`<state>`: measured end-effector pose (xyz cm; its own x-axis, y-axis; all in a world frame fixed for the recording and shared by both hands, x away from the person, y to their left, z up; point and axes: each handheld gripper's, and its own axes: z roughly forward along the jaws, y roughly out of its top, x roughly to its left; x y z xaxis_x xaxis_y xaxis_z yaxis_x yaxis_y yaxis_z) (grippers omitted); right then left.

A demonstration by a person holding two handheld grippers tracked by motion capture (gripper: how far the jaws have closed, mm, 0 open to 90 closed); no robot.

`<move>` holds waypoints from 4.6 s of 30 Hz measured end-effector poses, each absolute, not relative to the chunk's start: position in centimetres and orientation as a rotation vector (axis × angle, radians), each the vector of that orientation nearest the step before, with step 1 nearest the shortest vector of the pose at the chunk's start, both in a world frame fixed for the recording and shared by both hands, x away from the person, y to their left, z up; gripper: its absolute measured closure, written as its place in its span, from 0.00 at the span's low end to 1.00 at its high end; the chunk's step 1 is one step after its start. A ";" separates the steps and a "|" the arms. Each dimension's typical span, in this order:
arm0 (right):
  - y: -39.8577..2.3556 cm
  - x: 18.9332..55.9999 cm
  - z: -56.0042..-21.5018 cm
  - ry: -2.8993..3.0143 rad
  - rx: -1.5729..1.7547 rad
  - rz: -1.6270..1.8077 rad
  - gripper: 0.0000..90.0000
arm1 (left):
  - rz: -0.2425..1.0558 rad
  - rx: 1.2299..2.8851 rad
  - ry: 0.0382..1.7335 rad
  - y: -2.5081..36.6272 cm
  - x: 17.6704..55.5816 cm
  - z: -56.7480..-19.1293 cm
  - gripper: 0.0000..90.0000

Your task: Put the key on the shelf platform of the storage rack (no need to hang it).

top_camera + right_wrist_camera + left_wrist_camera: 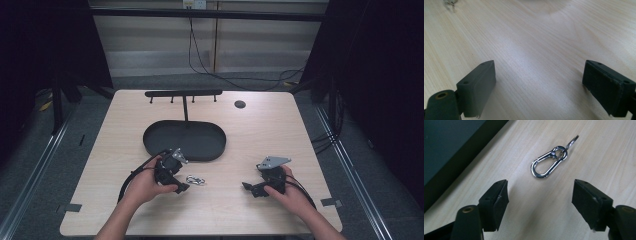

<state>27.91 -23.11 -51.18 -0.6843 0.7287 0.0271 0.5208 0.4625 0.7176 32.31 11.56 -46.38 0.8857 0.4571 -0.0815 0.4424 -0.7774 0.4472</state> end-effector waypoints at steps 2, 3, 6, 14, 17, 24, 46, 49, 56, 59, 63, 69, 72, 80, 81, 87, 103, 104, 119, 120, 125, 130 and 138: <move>-23.1 27.9 -51.2 2.431 1.069 1.046 0.12 | 0.022 2.591 0.649 11.5 32.4 -46.3 0.34; -23.1 27.9 -51.2 2.431 1.073 1.044 0.12 | 0.012 2.597 0.643 11.5 32.5 -46.3 0.34; -23.1 27.9 -51.2 2.431 1.068 1.046 0.12 | 0.015 2.620 0.625 11.2 32.7 -46.3 0.35; -23.1 27.9 -51.2 2.431 1.069 1.045 0.12 | -0.017 2.651 0.576 10.1 33.4 -46.7 0.36; -23.1 27.9 -51.2 2.431 1.070 1.045 0.12 | -0.007 2.666 0.565 9.6 33.6 -46.7 0.38; -23.1 27.9 -51.2 2.431 1.067 1.046 0.12 | -0.032 2.734 0.490 8.4 33.8 -46.7 0.42; -23.1 27.9 -51.2 2.432 1.073 1.044 0.12 | -0.071 2.814 0.444 6.4 34.5 -46.9 0.53; -23.1 27.9 -51.2 2.431 1.068 1.046 0.12 | -0.078 2.801 0.449 6.4 34.6 -47.0 0.53; -23.1 27.9 -51.2 2.432 1.072 1.045 0.12 | -0.065 2.847 0.451 5.9 34.2 -46.8 0.61; -23.1 27.9 -51.2 2.432 1.072 1.045 0.12 | -0.075 2.876 0.459 5.5 34.1 -46.7 0.70; -23.1 27.9 -51.2 2.433 1.069 1.045 0.12 | -0.084 2.874 0.492 5.5 33.9 -46.6 0.74; -23.1 27.9 -51.2 2.434 1.073 1.046 0.12 | -0.100 2.849 0.559 5.8 33.8 -46.6 0.75; -23.1 27.9 -51.2 2.433 1.068 1.047 0.12 | -0.105 2.834 0.589 6.2 33.7 -46.6 0.75; -23.1 27.9 -51.2 2.434 1.073 1.046 0.12 | -0.126 2.797 0.647 6.9 34.1 -45.2 0.75; -23.1 27.9 -51.2 2.434 1.073 1.046 0.12 | -0.124 2.797 0.651 7.0 34.1 -45.0 0.75; -23.1 27.9 -51.2 2.433 1.074 1.045 0.12 | -0.141 2.774 0.684 7.6 34.5 -43.9 0.75; -23.1 27.9 -51.2 2.433 1.070 1.047 0.12 | -0.140 2.761 0.754 8.2 35.5 -41.8 0.75; -23.1 27.9 -51.2 2.433 1.073 1.045 0.12 | -0.139 2.764 0.750 8.2 35.6 -41.7 0.75; -23.1 27.9 -51.2 2.433 1.072 1.045 0.12 | -0.113 2.750 0.781 8.5 36.4 -39.6 0.75; -23.1 27.9 -51.2 2.433 1.072 1.046 0.12 | -0.112 2.749 0.778 8.5 36.6 -39.4 0.75; -23.1 27.9 -51.2 2.433 1.073 1.045 0.12 | -0.107 2.735 0.800 8.6 37.1 -38.8 0.75; -23.1 27.9 -51.2 2.430 1.072 1.048 0.12 | -0.110 2.737 0.814 8.7 37.6 -38.3 0.75; -23.1 27.9 -51.2 2.429 1.068 1.048 0.12 | -0.107 2.741 0.825 8.7 37.8 -37.3 0.75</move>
<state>27.92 -23.11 -51.18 -0.6843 0.7287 0.0273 0.5198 0.4612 0.7191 37.83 8.68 -37.31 0.8345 0.5304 -0.1492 0.5509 -0.7991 0.2408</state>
